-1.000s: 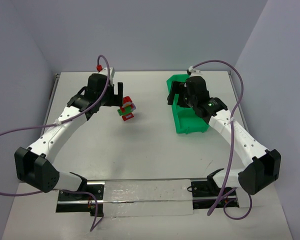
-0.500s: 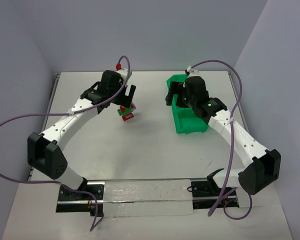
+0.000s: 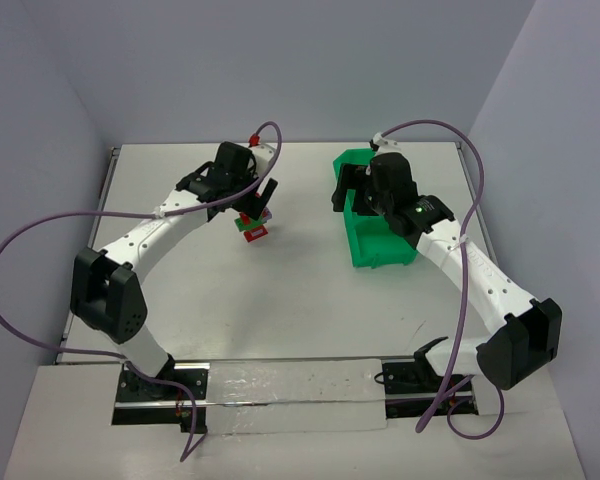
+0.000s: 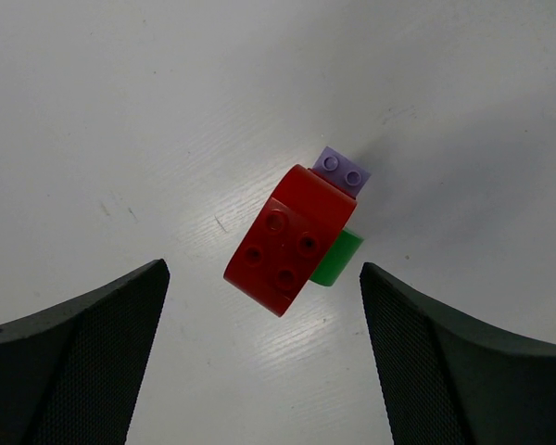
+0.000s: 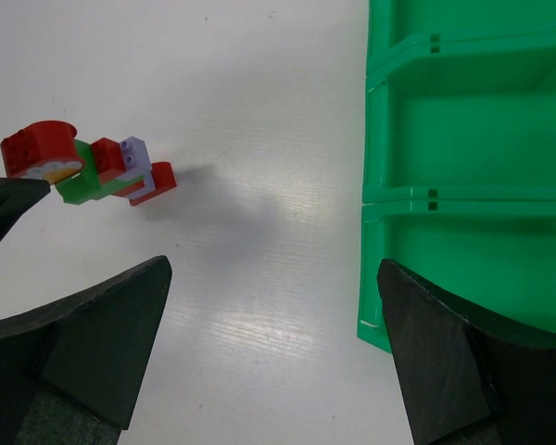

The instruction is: Sort the legos into containers by color

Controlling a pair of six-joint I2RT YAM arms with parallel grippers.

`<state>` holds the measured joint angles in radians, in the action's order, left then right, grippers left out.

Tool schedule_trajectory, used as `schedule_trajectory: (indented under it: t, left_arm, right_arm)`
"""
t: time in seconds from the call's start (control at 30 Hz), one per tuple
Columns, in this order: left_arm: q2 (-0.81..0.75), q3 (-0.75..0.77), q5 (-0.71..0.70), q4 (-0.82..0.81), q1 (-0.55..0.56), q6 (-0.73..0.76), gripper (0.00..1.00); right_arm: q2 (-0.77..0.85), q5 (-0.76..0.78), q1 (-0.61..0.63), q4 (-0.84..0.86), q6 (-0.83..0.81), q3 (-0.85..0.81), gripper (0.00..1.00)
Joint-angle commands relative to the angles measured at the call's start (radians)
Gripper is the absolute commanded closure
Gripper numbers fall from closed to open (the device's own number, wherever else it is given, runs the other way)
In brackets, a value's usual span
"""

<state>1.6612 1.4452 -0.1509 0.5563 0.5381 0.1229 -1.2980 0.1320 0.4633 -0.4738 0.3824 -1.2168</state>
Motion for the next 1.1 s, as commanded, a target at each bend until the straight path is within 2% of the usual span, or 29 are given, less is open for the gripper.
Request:
schedule_trajectory:
  t: [0.0,0.13,0.27,0.57,0.6,0.87,0.97,1.07]
  left_arm:
    - [-0.004,0.023,0.040,-0.052,0.008,0.055,0.12]
    - [0.025,0.040,0.049,-0.037,0.008,0.069,0.16]
    - [0.057,0.064,0.058,-0.018,0.008,0.067,0.26]
    - [0.062,0.052,0.068,-0.033,0.008,0.061,0.34]
    - [0.066,0.055,0.068,-0.029,0.008,0.060,0.41]
    - [0.061,0.082,0.085,-0.004,0.008,0.045,0.63]
    - [0.042,0.101,0.079,0.005,0.006,0.016,1.00]
    - [0.002,0.123,0.063,0.014,-0.004,-0.046,1.00]
  right_arm:
    - [0.015,0.029,0.009,-0.005,-0.023,-0.033,0.00]
    - [0.017,0.035,0.010,-0.006,-0.024,-0.033,0.00]
    - [0.016,0.037,0.009,-0.010,-0.023,-0.029,0.00]
    - [0.022,0.052,0.009,-0.016,-0.028,-0.024,0.00]
    - [0.020,0.053,0.009,-0.017,-0.027,-0.024,0.00]
    - [0.020,0.057,0.009,-0.022,-0.022,-0.029,0.00]
    - [0.022,0.046,0.009,-0.021,-0.026,-0.027,0.00]
    - [0.026,0.013,0.011,-0.011,-0.039,-0.024,0.00]
